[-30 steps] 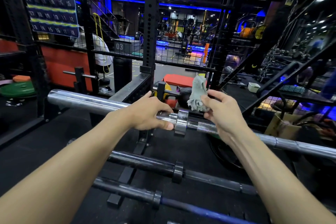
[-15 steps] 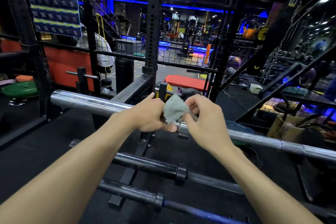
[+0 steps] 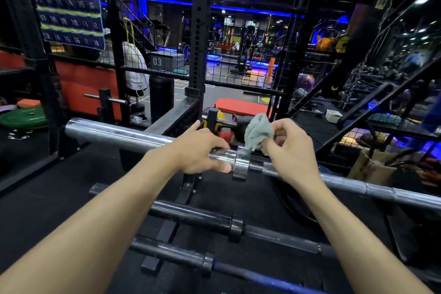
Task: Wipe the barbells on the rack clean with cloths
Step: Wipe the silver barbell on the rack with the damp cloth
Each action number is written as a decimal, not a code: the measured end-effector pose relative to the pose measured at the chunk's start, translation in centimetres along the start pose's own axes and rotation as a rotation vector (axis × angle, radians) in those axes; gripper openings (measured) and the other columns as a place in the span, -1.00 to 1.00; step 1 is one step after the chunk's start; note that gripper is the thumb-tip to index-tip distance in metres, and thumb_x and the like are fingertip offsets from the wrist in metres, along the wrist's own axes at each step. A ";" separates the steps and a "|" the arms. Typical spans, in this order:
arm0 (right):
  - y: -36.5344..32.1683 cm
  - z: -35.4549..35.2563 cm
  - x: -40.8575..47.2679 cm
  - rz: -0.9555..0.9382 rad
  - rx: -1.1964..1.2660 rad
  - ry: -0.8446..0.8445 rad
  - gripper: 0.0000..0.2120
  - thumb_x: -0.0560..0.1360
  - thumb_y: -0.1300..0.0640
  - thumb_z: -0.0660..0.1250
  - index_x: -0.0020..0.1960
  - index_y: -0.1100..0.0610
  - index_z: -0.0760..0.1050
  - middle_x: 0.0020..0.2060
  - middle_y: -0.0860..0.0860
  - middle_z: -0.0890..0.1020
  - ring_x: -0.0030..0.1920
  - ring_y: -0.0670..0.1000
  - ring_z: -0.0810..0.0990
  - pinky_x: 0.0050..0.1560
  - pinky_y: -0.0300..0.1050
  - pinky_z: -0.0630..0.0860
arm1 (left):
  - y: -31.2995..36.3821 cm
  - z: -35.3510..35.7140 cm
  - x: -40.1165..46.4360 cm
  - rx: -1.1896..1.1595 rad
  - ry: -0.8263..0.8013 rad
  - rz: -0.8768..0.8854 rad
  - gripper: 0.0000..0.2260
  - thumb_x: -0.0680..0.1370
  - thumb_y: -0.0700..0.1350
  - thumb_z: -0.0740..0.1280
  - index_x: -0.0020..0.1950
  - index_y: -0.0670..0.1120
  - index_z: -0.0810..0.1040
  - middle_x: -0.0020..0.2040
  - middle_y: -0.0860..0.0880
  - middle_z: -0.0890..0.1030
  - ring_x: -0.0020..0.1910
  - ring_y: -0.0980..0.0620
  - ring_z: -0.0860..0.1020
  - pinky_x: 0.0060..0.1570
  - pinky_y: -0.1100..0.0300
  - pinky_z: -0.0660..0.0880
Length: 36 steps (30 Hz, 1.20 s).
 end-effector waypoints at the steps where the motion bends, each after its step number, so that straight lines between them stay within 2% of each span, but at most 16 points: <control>1: -0.1 -0.4 0.1 0.027 0.050 0.017 -0.85 0.50 0.23 0.43 -0.07 0.03 0.50 -0.26 -0.11 0.61 -0.35 -0.18 0.47 -0.30 -0.28 0.40 | 0.0 0.0 0.0 -0.001 0.004 0.025 -0.83 0.54 0.28 0.36 -0.08 0.25 0.46 -0.27 0.17 0.40 -0.05 0.19 0.38 0.59 -0.17 -0.15; 3: -0.3 -0.8 -0.3 0.026 0.085 0.051 -0.82 0.52 0.22 0.41 -0.05 0.02 0.43 -0.23 -0.09 0.58 -0.33 -0.20 0.46 -0.33 -0.34 0.39 | 0.0 0.1 -0.2 -0.012 -0.002 0.010 -0.80 0.54 0.28 0.37 -0.11 0.27 0.39 -0.29 0.20 0.37 -0.12 0.27 0.37 0.59 -0.17 -0.13; 6: -0.4 -0.9 -0.8 -0.025 0.102 0.092 -0.77 0.51 0.26 0.39 0.03 0.03 0.39 -0.24 -0.09 0.56 -0.36 -0.16 0.44 -0.35 -0.31 0.38 | 0.2 0.1 -0.3 0.002 0.008 -0.003 -0.74 0.54 0.30 0.36 0.11 0.20 0.50 -0.29 0.22 0.36 -0.18 0.32 0.36 0.58 -0.18 -0.09; 10: 0.3 0.3 -1.6 -0.195 0.042 -0.014 -0.59 0.47 0.38 0.37 0.18 -0.05 0.58 -0.17 -0.18 0.66 -0.28 -0.06 0.56 -0.28 -0.16 0.48 | 0.3 0.1 -0.3 -0.008 -0.002 -0.004 -0.78 0.54 0.29 0.36 -0.15 0.28 0.36 -0.31 0.21 0.34 -0.22 0.30 0.36 0.57 -0.19 -0.03; 12: 1.0 0.9 -2.7 -0.290 -0.058 -0.077 -0.51 0.39 0.44 0.39 0.22 0.03 0.64 0.05 -0.13 0.69 -0.02 -0.09 0.63 -0.02 -0.14 0.56 | 0.3 0.1 -0.3 -0.017 0.016 -0.008 -0.82 0.54 0.28 0.37 -0.01 0.22 0.51 -0.30 0.19 0.37 -0.18 0.26 0.38 0.56 -0.18 -0.02; 14: 1.7 1.2 -4.2 -0.440 -0.169 -0.142 -0.50 0.35 0.42 0.44 0.27 0.16 0.62 0.29 0.02 0.62 0.31 -0.06 0.56 0.35 -0.14 0.48 | 0.4 0.1 -0.2 -0.007 0.014 -0.035 -0.68 0.55 0.26 0.38 0.20 0.11 0.58 -0.28 0.19 0.39 -0.13 0.20 0.38 0.57 -0.19 -0.05; 18: 2.1 1.4 -5.7 -0.689 -0.337 -0.272 -0.54 0.36 0.36 0.46 0.26 0.22 0.60 0.40 0.10 0.54 0.44 0.08 0.49 0.42 -0.01 0.45 | 0.3 0.1 -0.5 -0.026 0.006 -0.020 -0.84 0.55 0.22 0.39 -0.10 0.24 0.44 -0.29 0.24 0.34 -0.11 0.15 0.35 0.58 -0.20 -0.10; 20: 1.8 1.8 -4.2 -0.567 -0.303 -0.197 -0.54 0.40 0.32 0.38 0.30 0.18 0.59 0.36 0.08 0.58 0.36 0.06 0.55 0.36 0.02 0.51 | 0.5 0.0 -0.5 -0.017 0.009 -0.014 -0.83 0.55 0.25 0.38 0.03 0.24 0.50 -0.29 0.25 0.36 -0.09 0.14 0.34 0.57 -0.21 -0.08; 22: 1.1 2.2 -2.8 -0.387 -0.209 -0.135 -0.55 0.43 0.32 0.32 0.30 0.14 0.59 0.31 0.04 0.62 0.29 0.02 0.59 0.29 0.09 0.56 | 0.4 0.0 -0.3 -0.013 0.002 -0.026 -0.82 0.54 0.25 0.39 -0.01 0.22 0.47 -0.30 0.25 0.35 -0.15 0.15 0.37 0.57 -0.21 -0.06; 26: 1.3 2.4 -5.9 -0.608 -0.270 -0.273 -0.56 0.46 0.23 0.24 0.32 0.18 0.59 0.46 0.04 0.48 0.50 0.00 0.40 0.53 -0.08 0.29 | 0.4 -0.1 -0.2 0.007 0.003 -0.011 -0.81 0.55 0.19 0.41 0.10 0.18 0.55 -0.27 0.23 0.45 -0.02 0.10 0.45 0.56 -0.25 -0.07; 28: 2.3 1.8 -6.2 -0.628 -0.273 -0.285 -0.54 0.46 0.25 0.23 0.33 0.15 0.59 0.46 0.02 0.49 0.50 0.01 0.40 0.52 -0.09 0.31 | 0.4 0.1 -0.2 -0.027 0.022 -0.008 -0.85 0.54 0.19 0.41 0.03 0.21 0.52 -0.28 0.20 0.47 -0.11 0.17 0.44 0.56 -0.22 -0.07; 29: 2.4 1.7 -5.4 -0.543 -0.225 -0.244 -0.53 0.46 0.28 0.25 0.34 0.11 0.58 0.42 0.02 0.53 0.44 -0.01 0.48 0.47 -0.09 0.38 | 0.2 0.2 -0.1 -0.028 0.030 -0.014 -0.84 0.54 0.21 0.41 0.01 0.20 0.51 -0.29 0.19 0.45 -0.13 0.17 0.43 0.57 -0.21 -0.07; 31: 2.3 1.8 -3.2 -0.323 -0.123 -0.105 -0.52 0.48 0.33 0.29 0.34 -0.01 0.59 0.19 -0.03 0.69 0.09 -0.14 0.66 0.13 -0.10 0.58 | 0.2 0.1 -0.2 -0.025 0.008 -0.036 -0.70 0.53 0.25 0.40 0.14 0.10 0.58 -0.26 0.14 0.48 -0.10 0.16 0.46 0.57 -0.20 -0.08; 32: 2.1 1.8 -2.7 -0.272 -0.103 -0.075 -0.51 0.49 0.34 0.30 0.33 -0.04 0.59 0.09 -0.07 0.72 -0.07 -0.20 0.65 -0.02 -0.14 0.56 | 0.3 -0.1 -0.2 -0.024 -0.003 -0.044 -0.63 0.53 0.25 0.40 0.22 0.06 0.59 -0.26 0.14 0.48 -0.06 0.10 0.49 0.57 -0.19 -0.08; 33: 2.0 1.9 -3.0 -0.279 -0.096 -0.062 -0.51 0.50 0.35 0.31 0.35 -0.02 0.58 0.10 -0.09 0.72 -0.08 -0.22 0.64 -0.04 -0.18 0.55 | 0.3 -0.1 -0.1 -0.016 -0.003 -0.043 -0.58 0.53 0.25 0.40 0.28 0.05 0.59 -0.27 0.15 0.46 -0.03 0.06 0.49 0.57 -0.19 -0.08; 36: 2.3 1.6 -5.9 -0.525 -0.173 -0.149 -0.49 0.43 0.33 0.32 0.37 0.15 0.56 0.43 0.01 0.51 0.41 -0.07 0.50 0.41 -0.19 0.43 | 0.3 0.0 -0.3 -0.007 0.016 -0.035 -0.55 0.52 0.24 0.42 0.35 0.10 0.56 -0.18 0.15 0.53 0.16 -0.01 0.53 0.57 -0.21 -0.08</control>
Point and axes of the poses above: each hand's wrist, its own x-axis towards the middle knuckle, its own z-axis out of the palm, y = z × x, the point moved 1 cm from there along x, towards the middle knuckle
